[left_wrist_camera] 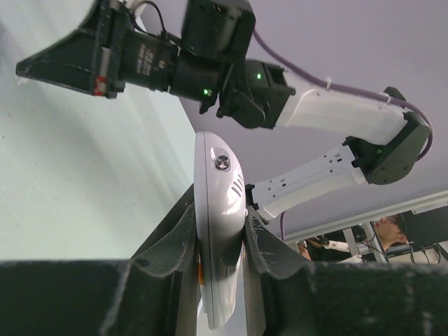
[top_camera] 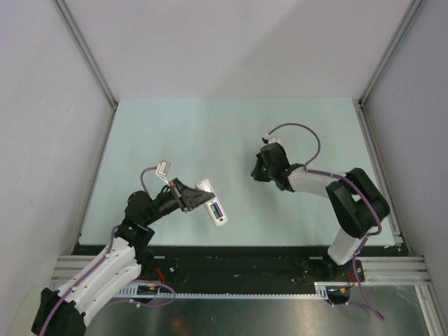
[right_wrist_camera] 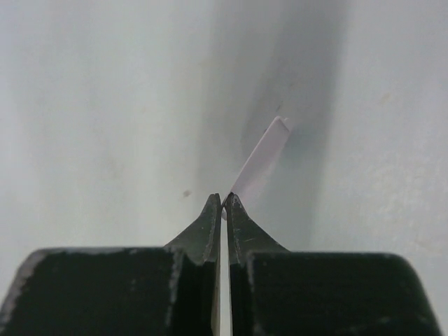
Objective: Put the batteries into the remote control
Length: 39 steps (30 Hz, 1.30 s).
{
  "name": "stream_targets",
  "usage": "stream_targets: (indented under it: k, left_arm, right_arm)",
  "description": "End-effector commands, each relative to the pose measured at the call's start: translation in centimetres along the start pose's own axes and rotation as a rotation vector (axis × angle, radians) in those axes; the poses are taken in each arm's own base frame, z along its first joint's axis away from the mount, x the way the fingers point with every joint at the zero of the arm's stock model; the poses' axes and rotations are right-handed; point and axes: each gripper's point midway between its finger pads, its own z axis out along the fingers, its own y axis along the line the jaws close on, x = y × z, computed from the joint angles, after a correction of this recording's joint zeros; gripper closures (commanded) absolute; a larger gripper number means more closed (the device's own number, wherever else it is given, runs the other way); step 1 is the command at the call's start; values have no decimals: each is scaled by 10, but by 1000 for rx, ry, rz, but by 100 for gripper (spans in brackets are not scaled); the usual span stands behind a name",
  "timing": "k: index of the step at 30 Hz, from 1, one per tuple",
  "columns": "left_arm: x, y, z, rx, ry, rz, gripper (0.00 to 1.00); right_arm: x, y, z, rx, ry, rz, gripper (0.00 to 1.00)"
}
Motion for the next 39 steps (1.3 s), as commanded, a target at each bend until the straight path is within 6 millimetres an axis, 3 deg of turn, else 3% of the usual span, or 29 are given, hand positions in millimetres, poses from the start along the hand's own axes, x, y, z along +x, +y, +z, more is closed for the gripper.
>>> stream_targets:
  k: [1, 2, 3, 5, 6, 10, 13, 18, 23, 31, 39]
  left_arm:
    - [-9, -13, -1, 41, -33, 29, 100]
    - [-9, -14, -1, 43, -34, 27, 100]
    - [-9, -14, -2, 43, -37, 27, 100]
    - [-9, -15, -3, 48, -39, 28, 100]
    - [-9, -16, -3, 50, -41, 28, 100]
    - [-10, -18, -4, 56, -46, 28, 100]
    - [-9, -18, -5, 58, -50, 24, 100]
    - [-10, -18, -6, 59, -57, 21, 100]
    - [-10, -16, -6, 55, -58, 19, 100]
    - [-10, -16, -5, 54, -59, 19, 100]
    - [-10, -14, -5, 50, -59, 16, 100]
  right_arm:
    - [-33, 61, -40, -486, -103, 145, 100]
    - [-17, 55, -40, -511, -57, 222, 100]
    - [-34, 55, -46, -583, -115, 255, 100]
    - [-12, 56, -51, -676, -26, 331, 100]
    - [-21, 60, -57, -739, -67, 329, 100]
    - [-6, 62, -68, -857, -22, 395, 100]
    - [7, 57, -66, -886, 8, 422, 100]
    - [32, 35, -50, -764, 70, 410, 96]
    - [43, 17, -45, -638, 85, 349, 90]
    - [52, -5, -39, -540, 115, 354, 76]
    - [50, -13, -39, -503, 109, 359, 62]
